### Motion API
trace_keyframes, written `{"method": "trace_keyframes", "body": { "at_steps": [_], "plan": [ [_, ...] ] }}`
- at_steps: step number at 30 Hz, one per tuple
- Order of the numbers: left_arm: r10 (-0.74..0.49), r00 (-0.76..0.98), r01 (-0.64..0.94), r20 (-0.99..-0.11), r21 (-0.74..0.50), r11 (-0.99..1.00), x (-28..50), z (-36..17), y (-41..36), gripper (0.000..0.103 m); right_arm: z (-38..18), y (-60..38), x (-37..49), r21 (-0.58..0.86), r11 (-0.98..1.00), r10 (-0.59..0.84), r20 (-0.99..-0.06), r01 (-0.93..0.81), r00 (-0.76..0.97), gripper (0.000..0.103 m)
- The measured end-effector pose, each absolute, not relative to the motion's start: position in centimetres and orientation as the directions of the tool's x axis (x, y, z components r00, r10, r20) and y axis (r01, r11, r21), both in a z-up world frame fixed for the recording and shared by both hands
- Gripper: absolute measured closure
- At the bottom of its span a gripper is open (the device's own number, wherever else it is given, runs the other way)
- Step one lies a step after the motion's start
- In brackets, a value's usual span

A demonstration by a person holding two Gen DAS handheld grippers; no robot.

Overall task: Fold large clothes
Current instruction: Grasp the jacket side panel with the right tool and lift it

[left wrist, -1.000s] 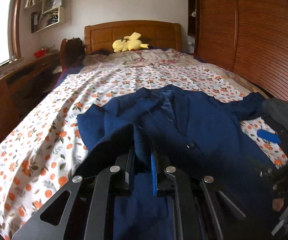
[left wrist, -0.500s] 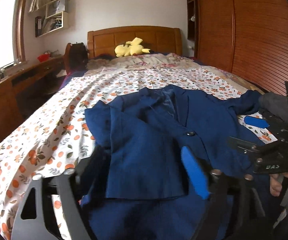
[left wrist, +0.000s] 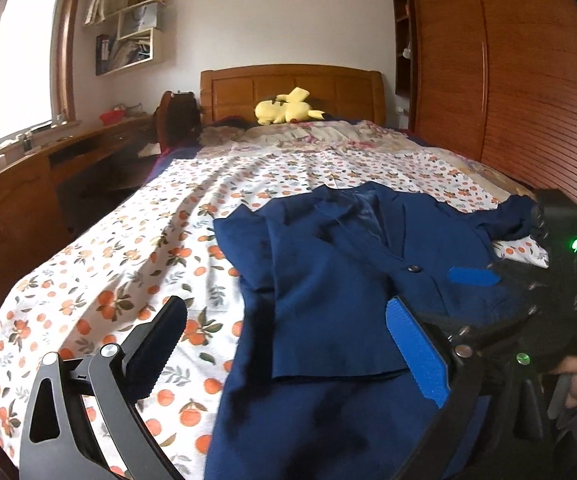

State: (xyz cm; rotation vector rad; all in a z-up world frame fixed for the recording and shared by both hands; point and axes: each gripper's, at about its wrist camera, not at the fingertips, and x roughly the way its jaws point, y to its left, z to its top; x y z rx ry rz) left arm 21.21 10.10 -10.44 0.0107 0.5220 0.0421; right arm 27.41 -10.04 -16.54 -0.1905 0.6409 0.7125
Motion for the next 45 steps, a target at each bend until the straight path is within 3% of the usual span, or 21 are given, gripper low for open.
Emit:
{"method": "trace_keyframes", "body": {
  "at_steps": [6, 10, 13, 17, 21, 23, 24, 37, 42, 45],
  "plan": [
    [0.051, 0.864, -0.054, -0.501, 0.008, 0.999, 20.2, -10.5, 11.9, 0.003, -18.8, -6.6, 27.0, 0.054, 0.664, 0.583, -0.663, -0.746, 0.470, 0.023],
    [0.060, 0.860, -0.066, -0.506, 0.005, 0.998, 19.9, -10.7, 12.9, 0.003, -20.4, -5.4, 27.7, 0.072, 0.637, 0.567, -0.718, -0.768, 0.404, 0.031],
    [0.061, 0.860, -0.070, -0.507, 0.001, 0.998, 19.7, -10.8, 13.3, 0.003, -21.6, -4.8, 28.4, 0.098, 0.625, 0.544, -0.766, -0.775, 0.342, 0.033],
    [0.059, 0.857, -0.067, -0.513, 0.002, 0.998, 19.6, -11.0, 13.3, 0.003, -22.0, -4.7, 28.6, 0.080, 0.644, 0.516, -0.780, -0.761, 0.355, 0.043],
    [0.052, 0.857, -0.055, -0.513, 0.010, 0.998, 19.7, -11.0, 12.8, 0.003, -21.8, -5.1, 28.6, 0.056, 0.665, 0.500, -0.774, -0.745, 0.388, 0.068],
    [0.048, 0.858, -0.049, -0.511, 0.011, 0.999, 19.7, -11.0, 12.6, 0.003, -21.6, -5.4, 28.6, 0.054, 0.673, 0.502, -0.765, -0.738, 0.403, 0.091],
    [0.046, 0.859, -0.046, -0.511, 0.012, 0.999, 19.7, -11.0, 12.4, 0.003, -21.5, -5.5, 28.6, 0.049, 0.673, 0.503, -0.762, -0.738, 0.408, 0.094],
    [0.005, 0.862, 0.002, -0.507, 0.015, 1.000, 20.3, -10.9, 10.5, 0.003, -16.7, -9.7, 27.5, 0.086, 0.708, 0.585, -0.627, -0.701, 0.514, 0.097],
    [-0.007, 0.865, 0.020, -0.501, 0.021, 1.000, 20.6, -10.9, 9.5, 0.003, -16.9, -11.0, 27.6, 0.093, 0.710, 0.583, -0.633, -0.698, 0.509, 0.095],
    [-0.012, 0.866, 0.026, -0.500, 0.020, 0.999, 20.9, -10.8, 9.0, 0.003, -17.6, -10.7, 27.5, 0.086, 0.706, 0.577, -0.645, -0.703, 0.500, 0.089]
  ]
}}
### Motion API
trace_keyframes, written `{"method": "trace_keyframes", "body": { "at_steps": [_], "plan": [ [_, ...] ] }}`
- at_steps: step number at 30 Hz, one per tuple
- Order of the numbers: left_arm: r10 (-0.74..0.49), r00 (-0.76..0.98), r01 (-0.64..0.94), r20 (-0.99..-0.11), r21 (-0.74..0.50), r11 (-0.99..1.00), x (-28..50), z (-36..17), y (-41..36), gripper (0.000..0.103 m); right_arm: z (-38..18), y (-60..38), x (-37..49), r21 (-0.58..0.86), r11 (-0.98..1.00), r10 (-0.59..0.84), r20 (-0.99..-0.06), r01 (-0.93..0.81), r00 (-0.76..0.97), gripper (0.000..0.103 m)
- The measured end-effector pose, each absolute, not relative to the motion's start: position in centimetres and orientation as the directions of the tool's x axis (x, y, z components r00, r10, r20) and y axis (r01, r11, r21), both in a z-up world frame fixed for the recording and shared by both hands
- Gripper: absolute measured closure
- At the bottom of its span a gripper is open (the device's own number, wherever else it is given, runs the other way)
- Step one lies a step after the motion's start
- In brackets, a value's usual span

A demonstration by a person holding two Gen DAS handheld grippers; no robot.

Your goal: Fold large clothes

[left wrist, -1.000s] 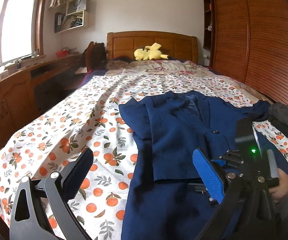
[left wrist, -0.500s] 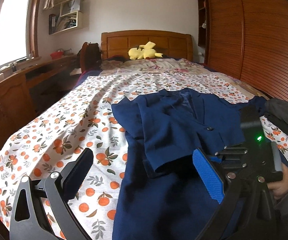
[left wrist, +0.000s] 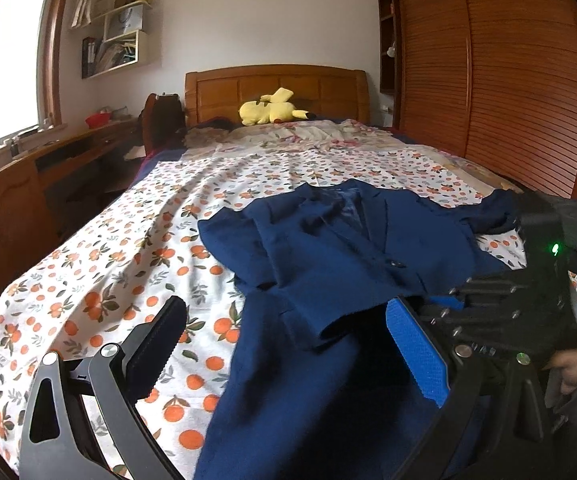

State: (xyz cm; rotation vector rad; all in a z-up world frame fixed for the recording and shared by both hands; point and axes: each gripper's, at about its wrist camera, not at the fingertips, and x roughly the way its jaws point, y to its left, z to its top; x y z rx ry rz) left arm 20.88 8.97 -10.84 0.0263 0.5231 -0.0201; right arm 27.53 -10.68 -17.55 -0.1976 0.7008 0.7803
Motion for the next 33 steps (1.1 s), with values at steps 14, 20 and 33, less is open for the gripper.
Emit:
{"method": "trace_keyframes", "body": {
  "at_steps": [14, 20, 33],
  "plan": [
    [-0.021, 0.860, 0.043, -0.511, 0.031, 0.999, 21.6, -11.3, 7.6, 0.003, -15.6, -13.6, 27.6, 0.172, 0.699, 0.660, -0.530, -0.694, 0.533, 0.098],
    [-0.023, 0.859, 0.046, -0.511, 0.032, 0.998, 21.9, -11.5, 7.4, 0.003, -15.2, -14.9, 28.5, 0.207, 0.714, 0.661, -0.514, -0.669, 0.547, 0.099],
    [-0.056, 0.862, 0.081, -0.504, 0.027, 0.996, 22.3, -11.3, 5.8, 0.003, -12.4, -23.2, 26.0, 0.218, 0.787, 0.600, -0.484, -0.577, 0.637, 0.099]
  ]
}}
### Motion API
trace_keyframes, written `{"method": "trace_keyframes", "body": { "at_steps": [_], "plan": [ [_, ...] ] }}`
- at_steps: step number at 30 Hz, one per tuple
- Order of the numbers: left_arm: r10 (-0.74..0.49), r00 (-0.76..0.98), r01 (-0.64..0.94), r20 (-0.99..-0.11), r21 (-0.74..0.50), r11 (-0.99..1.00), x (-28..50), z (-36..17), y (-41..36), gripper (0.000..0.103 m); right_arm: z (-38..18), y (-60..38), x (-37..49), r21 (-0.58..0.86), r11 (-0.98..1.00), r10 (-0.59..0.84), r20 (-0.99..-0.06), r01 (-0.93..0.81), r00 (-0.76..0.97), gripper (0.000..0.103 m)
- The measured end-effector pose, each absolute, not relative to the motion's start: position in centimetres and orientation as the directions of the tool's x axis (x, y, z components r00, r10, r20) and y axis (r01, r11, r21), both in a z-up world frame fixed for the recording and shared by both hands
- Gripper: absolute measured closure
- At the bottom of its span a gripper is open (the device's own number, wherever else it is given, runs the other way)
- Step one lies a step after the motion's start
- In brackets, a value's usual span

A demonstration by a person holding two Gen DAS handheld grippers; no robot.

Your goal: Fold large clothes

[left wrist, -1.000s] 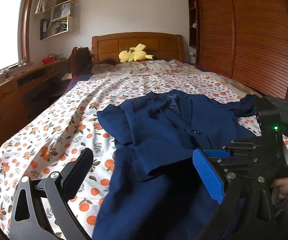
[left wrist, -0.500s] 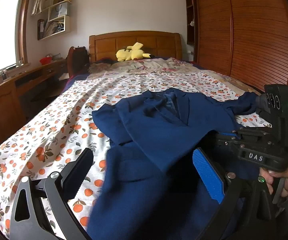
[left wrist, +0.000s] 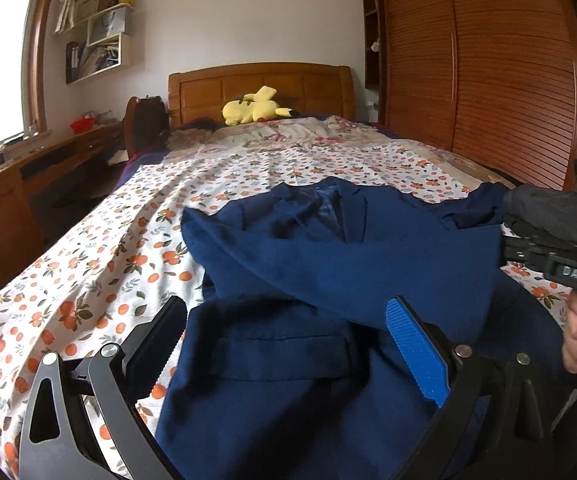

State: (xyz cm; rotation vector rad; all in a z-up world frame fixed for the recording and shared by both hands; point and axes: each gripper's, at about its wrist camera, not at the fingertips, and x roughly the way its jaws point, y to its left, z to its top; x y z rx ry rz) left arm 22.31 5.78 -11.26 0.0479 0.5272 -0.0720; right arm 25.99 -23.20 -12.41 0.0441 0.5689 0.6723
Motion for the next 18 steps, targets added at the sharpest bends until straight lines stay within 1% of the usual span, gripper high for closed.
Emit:
{"method": "trace_keyframes", "body": {
  "at_steps": [3, 8, 11, 12, 13, 14, 15, 16, 18],
  "plan": [
    [-0.070, 0.863, 0.096, -0.500, 0.026, 0.995, 22.5, -11.2, 5.0, 0.003, -12.5, -25.4, 25.5, 0.189, 0.824, 0.549, -0.499, -0.534, 0.670, 0.099],
    [-0.087, 0.861, 0.115, -0.502, 0.026, 0.993, 23.1, -11.3, 3.5, 0.003, -14.4, -28.1, 26.4, 0.146, 0.876, 0.454, -0.571, -0.459, 0.685, 0.098],
    [-0.095, 0.857, 0.129, -0.507, 0.032, 0.991, 23.6, -11.4, 2.3, 0.003, -15.2, -29.0, 26.8, 0.122, 0.892, 0.417, -0.593, -0.435, 0.689, 0.097],
    [-0.099, 0.857, 0.134, -0.506, 0.034, 0.990, 23.7, -11.5, 1.9, 0.003, -15.2, -29.4, 26.7, 0.110, 0.898, 0.403, -0.592, -0.426, 0.697, 0.092],
    [-0.101, 0.857, 0.138, -0.506, 0.036, 0.990, 23.7, -11.5, 1.7, 0.003, -15.0, -29.7, 26.5, 0.107, 0.901, 0.399, -0.586, -0.421, 0.705, 0.084],
    [-0.103, 0.855, 0.142, -0.508, 0.039, 0.989, 23.9, -11.6, 1.4, 0.003, -14.8, -30.0, 26.4, 0.104, 0.902, 0.398, -0.579, -0.420, 0.712, 0.079],
    [-0.107, 0.854, 0.148, -0.509, 0.040, 0.988, 24.0, -11.7, 1.1, 0.003, -14.5, -30.3, 26.1, 0.090, 0.905, 0.389, -0.569, -0.415, 0.725, 0.070],
    [-0.108, 0.854, 0.150, -0.510, 0.041, 0.988, 24.1, -11.8, 0.9, 0.003, -14.2, -30.4, 25.8, 0.073, 0.907, 0.382, -0.557, -0.414, 0.738, 0.068],
    [-0.113, 0.850, 0.158, -0.515, 0.044, 0.986, 24.5, -12.0, 0.4, 0.003, -13.9, -30.1, 25.4, 0.068, 0.898, 0.399, -0.546, -0.435, 0.737, 0.068]
  ]
}}
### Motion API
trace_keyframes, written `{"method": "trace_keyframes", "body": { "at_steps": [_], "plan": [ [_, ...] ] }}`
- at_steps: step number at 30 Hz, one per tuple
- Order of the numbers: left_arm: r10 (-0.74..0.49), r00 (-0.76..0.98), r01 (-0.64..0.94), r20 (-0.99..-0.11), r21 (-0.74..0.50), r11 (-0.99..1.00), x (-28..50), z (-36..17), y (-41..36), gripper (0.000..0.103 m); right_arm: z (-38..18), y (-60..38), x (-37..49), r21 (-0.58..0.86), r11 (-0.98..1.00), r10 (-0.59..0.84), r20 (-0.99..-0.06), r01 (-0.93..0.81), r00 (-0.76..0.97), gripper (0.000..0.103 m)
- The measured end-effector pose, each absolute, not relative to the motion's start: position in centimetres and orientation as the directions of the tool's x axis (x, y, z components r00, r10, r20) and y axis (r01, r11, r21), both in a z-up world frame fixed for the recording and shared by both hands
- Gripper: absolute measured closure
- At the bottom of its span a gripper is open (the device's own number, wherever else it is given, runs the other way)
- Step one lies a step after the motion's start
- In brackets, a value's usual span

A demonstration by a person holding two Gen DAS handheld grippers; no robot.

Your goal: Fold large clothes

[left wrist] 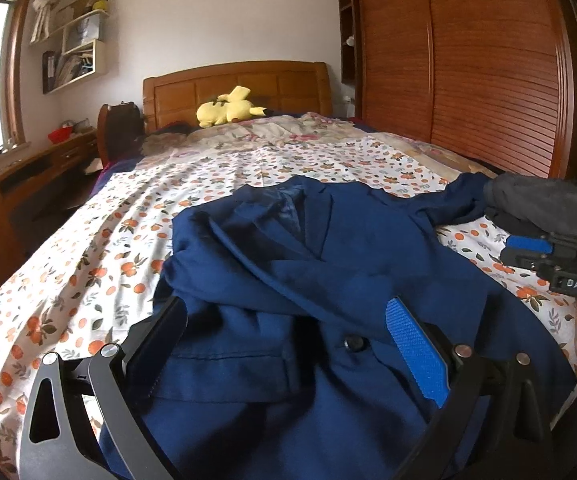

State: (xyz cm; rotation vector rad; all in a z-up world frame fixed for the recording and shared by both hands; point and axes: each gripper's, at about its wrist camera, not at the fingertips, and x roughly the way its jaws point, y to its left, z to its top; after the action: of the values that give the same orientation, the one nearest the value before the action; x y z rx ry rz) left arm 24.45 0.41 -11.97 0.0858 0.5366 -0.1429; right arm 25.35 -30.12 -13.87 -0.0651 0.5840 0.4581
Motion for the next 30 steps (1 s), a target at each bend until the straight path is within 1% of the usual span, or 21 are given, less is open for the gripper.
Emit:
{"method": "trace_keyframes", "body": {
  "at_steps": [11, 14, 17, 19, 20, 24, 26, 27, 28, 30],
  "plan": [
    [-0.125, 0.842, 0.176, -0.524, 0.048, 0.983, 24.7, -12.7, -0.6, 0.003, -16.8, -24.2, 24.0, 0.018, 0.805, 0.475, -0.620, -0.594, 0.625, 0.068],
    [-0.126, 0.844, 0.177, -0.521, 0.049, 0.983, 24.7, -12.8, -0.6, 0.003, -18.0, -22.8, 23.9, -0.003, 0.785, 0.466, -0.656, -0.620, 0.593, 0.068],
    [-0.128, 0.845, 0.178, -0.520, 0.048, 0.983, 24.7, -12.8, -0.7, 0.003, -19.1, -22.2, 24.1, -0.002, 0.779, 0.453, -0.689, -0.627, 0.565, 0.066],
    [-0.127, 0.844, 0.179, -0.521, 0.049, 0.983, 24.7, -12.8, -0.7, 0.003, -19.6, -21.8, 24.2, -0.010, 0.778, 0.441, -0.703, -0.629, 0.558, 0.059],
    [-0.127, 0.844, 0.179, -0.520, 0.050, 0.983, 24.7, -12.8, -0.7, 0.003, -19.8, -21.7, 24.2, -0.014, 0.777, 0.437, -0.707, -0.629, 0.556, 0.058],
    [-0.129, 0.846, 0.177, -0.517, 0.045, 0.983, 24.4, -12.9, -0.7, 0.003, -20.6, -21.3, 24.3, -0.042, 0.780, 0.403, -0.729, -0.624, 0.553, 0.058],
    [-0.128, 0.845, 0.178, -0.520, 0.048, 0.983, 24.2, -12.9, -0.7, 0.003, -20.5, -21.4, 24.4, -0.057, 0.788, 0.386, -0.730, -0.613, 0.564, 0.079],
    [-0.128, 0.846, 0.178, -0.518, 0.048, 0.983, 24.0, -12.8, -0.7, 0.003, -20.4, -21.6, 24.5, -0.046, 0.788, 0.393, -0.730, -0.613, 0.560, 0.093],
    [-0.127, 0.847, 0.177, -0.516, 0.047, 0.983, 23.8, -12.7, -0.6, 0.003, -20.1, -21.8, 24.5, -0.026, 0.786, 0.410, -0.727, -0.618, 0.551, 0.099],
    [-0.131, 0.850, 0.176, -0.510, 0.042, 0.983, 23.4, -12.5, -0.5, 0.003, -19.3, -22.0, 24.2, -0.021, 0.782, 0.423, -0.717, -0.623, 0.555, 0.100]
  ]
}}
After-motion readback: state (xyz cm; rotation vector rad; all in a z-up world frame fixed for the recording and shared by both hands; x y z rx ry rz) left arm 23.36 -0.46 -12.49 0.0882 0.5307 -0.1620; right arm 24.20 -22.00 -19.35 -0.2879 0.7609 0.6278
